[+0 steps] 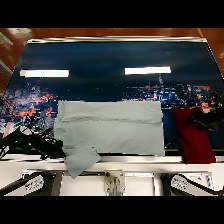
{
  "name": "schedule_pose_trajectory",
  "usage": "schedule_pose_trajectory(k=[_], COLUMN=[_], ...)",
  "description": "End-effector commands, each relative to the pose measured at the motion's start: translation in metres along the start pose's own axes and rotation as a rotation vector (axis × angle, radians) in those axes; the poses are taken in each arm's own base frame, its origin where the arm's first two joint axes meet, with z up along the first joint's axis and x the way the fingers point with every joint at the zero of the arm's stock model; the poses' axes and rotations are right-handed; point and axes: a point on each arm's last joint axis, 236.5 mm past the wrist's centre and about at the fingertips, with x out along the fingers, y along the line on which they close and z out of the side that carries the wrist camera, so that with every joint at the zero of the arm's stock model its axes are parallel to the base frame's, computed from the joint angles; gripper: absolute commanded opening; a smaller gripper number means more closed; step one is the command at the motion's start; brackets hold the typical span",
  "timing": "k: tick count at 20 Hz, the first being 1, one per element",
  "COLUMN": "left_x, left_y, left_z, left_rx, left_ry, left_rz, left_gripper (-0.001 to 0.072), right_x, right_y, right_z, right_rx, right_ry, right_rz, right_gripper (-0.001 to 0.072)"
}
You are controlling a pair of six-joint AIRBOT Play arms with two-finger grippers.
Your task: Fold the shirts.
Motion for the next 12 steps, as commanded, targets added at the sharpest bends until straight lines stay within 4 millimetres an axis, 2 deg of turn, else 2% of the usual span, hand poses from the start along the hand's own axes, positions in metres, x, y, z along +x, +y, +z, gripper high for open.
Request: schedule_pose_trajectory(k=[1, 3, 5, 8, 12], left_x=[0.001, -0.001, -0.004, -0.011, -0.024], left_y=[-0.001, -0.001, -0.003, -0.008, -0.015], left_z=[-0.003, -0.007, -0.005, -0.007, -0.004], left_rx=[0.026, 0.059, 0.069, 0.090, 0.134], left_ry=[0.017, 0.030, 0.009, -0.015, -0.094], left_rz=[0.002, 0.004, 0.005, -0.001, 0.000], left_gripper=[0.0036, 0.0036, 0.0036, 0.0036, 0.0036], right_x=[0.034, 0.056, 0.071, 0.091, 0.102], right_y=[0.030, 0.044, 0.040, 0.032, 0.031], right_z=[-0.066, -0.100, -0.125, -0.136, -0.153], right_rx=[-0.018, 0.008, 0.003, 0.028, 0.049], right_ry=[0.231, 0.324, 0.383, 0.381, 0.415], right_rz=[0.175, 0.260, 0.263, 0.234, 0.234], right_gripper=[0.0574, 0.0574, 0.0574, 0.0574, 0.0572])
